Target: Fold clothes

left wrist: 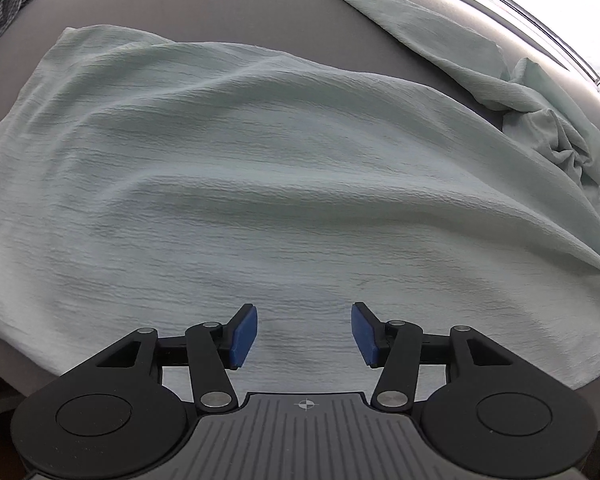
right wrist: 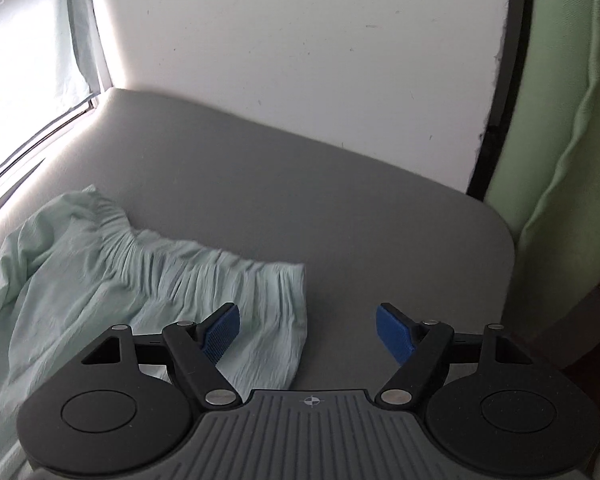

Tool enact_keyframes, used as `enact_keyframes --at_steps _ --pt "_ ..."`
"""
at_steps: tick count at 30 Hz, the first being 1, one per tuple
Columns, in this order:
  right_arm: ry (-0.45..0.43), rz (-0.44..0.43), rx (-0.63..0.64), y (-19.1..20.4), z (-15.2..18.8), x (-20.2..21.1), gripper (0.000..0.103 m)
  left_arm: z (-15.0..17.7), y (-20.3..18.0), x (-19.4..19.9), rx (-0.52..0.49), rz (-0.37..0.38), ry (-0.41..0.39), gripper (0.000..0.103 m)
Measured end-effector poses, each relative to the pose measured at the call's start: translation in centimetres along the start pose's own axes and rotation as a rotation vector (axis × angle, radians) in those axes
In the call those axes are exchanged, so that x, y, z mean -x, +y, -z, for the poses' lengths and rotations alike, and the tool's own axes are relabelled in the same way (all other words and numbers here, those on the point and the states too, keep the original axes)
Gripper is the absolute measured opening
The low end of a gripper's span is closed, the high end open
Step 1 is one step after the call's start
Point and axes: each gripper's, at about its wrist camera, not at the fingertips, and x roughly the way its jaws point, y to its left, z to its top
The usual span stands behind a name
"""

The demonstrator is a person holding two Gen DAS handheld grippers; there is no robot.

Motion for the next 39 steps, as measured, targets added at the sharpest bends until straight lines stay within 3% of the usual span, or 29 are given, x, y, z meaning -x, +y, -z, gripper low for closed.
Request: enact_keyframes --at_steps 4,6,7,8,12,16,18,19,20,21,24,27,29,35,36,38,39 --pt "0.035 -0.058 0.050 -0.2 -1.3 -2.3 0.074 0.5 -1.3 0.4 -0.013 -0.014 0.015 0.067" --pt "0.009 -0.096 0.121 0.2 -1.1 -2.2 0.048 0.4 -1.9 0.3 -0.014 -0.016 0.018 0.069" --pt "0.002 -0.103 0.162 0.4 -0.9 -2.2 0.023 0.4 -2.0 0.3 -0.009 -0.015 0.021 0.071" --pt "-0.009 -0.090 0.195 0.6 -0.7 -2.2 0.009 0.2 -2.2 0.1 0.004 -0.009 0.027 0.071" --pt "-0.017 -0.086 0.139 -1.2 -0.6 -1.6 0.008 -0.4 -2.8 -0.5 0.040 0.019 0.043 0.071" --pt "0.004 -0.071 0.120 -2.8 -0.4 -2.0 0.008 -0.5 -3.9 -0.7 0.007 0.018 0.049 0.071" --pt "0.030 -0.070 0.146 -3.1 -0.3 -2.5 0.014 -0.5 -4.4 -0.7 -0.015 0.019 0.053 0.071" --pt "0.009 -0.061 0.160 -3.0 -0.5 -2.2 0.029 -0.5 -4.5 -0.6 -0.021 0.017 0.053 0.071" --pt "-0.024 -0.051 0.168 -2.9 -0.8 -1.6 0.051 -0.6 -4.6 -0.5 -0.023 0.013 0.050 0.072" --pt "-0.058 -0.042 0.177 -2.7 -1.1 -1.0 0.058 -0.6 -4.7 -0.4 -0.025 0.009 0.049 0.073" --pt "-0.123 -0.122 0.177 -2.0 -2.4 0.2 0.062 -0.8 -4.4 -0.4 -0.003 0.007 0.053 0.076" --pt "-0.099 -0.285 0.229 0.3 -3.6 0.1 0.064 -1.0 -4.4 -0.8 0.025 0.020 0.063 0.076" --pt "-0.056 -0.352 0.289 2.2 -3.6 -0.7 0.065 -1.3 -4.5 -0.9 0.031 0.024 0.065 0.076" --pt "0.017 -0.395 0.401 6.1 -2.6 -2.8 0.061 -2.2 -6.0 -1.1 -0.003 0.033 0.060 0.076" --pt "0.035 -0.400 0.409 6.7 -2.5 -3.2 0.056 -2.4 -6.3 -1.3 -0.008 0.035 0.064 0.076" --pt "0.051 -0.369 0.456 7.9 -2.2 -3.5 0.028 -2.8 -6.9 -1.7 -0.017 0.040 0.071 0.076" --pt "0.049 -0.353 0.482 8.1 -2.0 -3.3 0.020 -2.9 -7.2 -1.8 -0.020 0.044 0.073 0.076"
